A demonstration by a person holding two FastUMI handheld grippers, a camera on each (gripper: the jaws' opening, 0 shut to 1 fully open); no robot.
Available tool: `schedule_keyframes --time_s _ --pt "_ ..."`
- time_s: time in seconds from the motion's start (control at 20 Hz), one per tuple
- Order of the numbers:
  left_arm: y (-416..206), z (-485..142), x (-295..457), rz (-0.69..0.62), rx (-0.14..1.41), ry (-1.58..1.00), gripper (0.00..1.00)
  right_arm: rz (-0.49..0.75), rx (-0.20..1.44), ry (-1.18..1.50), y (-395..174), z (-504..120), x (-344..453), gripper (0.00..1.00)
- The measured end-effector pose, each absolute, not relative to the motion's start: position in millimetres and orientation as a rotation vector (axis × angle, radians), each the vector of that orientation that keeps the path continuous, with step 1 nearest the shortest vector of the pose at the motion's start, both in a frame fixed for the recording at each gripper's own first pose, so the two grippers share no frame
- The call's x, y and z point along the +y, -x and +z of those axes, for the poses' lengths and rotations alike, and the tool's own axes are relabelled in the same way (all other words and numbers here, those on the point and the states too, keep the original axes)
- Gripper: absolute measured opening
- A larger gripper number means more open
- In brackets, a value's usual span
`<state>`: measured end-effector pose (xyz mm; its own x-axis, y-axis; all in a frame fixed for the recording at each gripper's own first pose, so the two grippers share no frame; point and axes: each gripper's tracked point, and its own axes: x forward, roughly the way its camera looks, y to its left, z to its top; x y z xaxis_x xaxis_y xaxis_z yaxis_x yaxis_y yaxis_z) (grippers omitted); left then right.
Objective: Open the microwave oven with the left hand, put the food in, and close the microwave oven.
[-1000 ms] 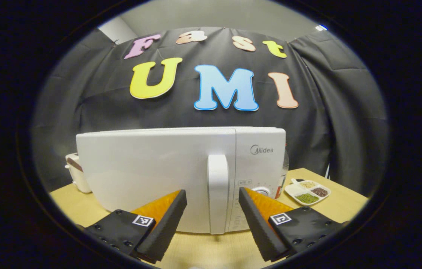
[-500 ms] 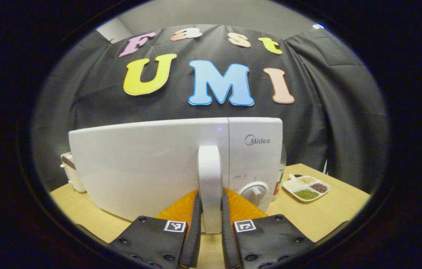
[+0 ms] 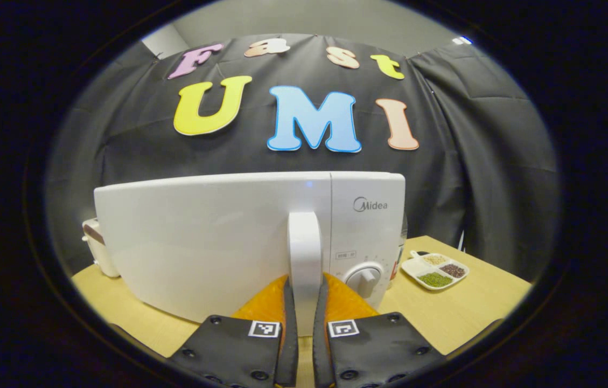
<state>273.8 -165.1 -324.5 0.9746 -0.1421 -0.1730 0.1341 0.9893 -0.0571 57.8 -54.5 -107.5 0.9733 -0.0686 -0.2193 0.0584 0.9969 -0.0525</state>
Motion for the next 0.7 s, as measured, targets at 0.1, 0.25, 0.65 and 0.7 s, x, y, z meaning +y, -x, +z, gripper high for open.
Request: schedule_keyframes --time_s 0.1,0.25,0.65,0.7 --pt "-263.6 -331.2 -162.5 -0.141 0.219 0.054 0.17 -0.062 0.228 0.049 -53.5 -109.2 -54.2 0.95" --pt "-221.7 -316.7 -151.3 -0.146 0.152 0.004 0.17 -0.056 0.231 0.043 -46.9 -110.2 -50.7 0.96" --pt "-105.0 -317.7 -83.4 -0.148 0.180 -0.002 0.21 0.024 0.260 0.029 -21.1 -119.4 -5.2 0.96" --pt "-93.9 -319.1 -73.9 -0.135 0.190 -0.001 0.22 0.036 0.259 0.037 -18.0 -117.4 1.0 0.96"
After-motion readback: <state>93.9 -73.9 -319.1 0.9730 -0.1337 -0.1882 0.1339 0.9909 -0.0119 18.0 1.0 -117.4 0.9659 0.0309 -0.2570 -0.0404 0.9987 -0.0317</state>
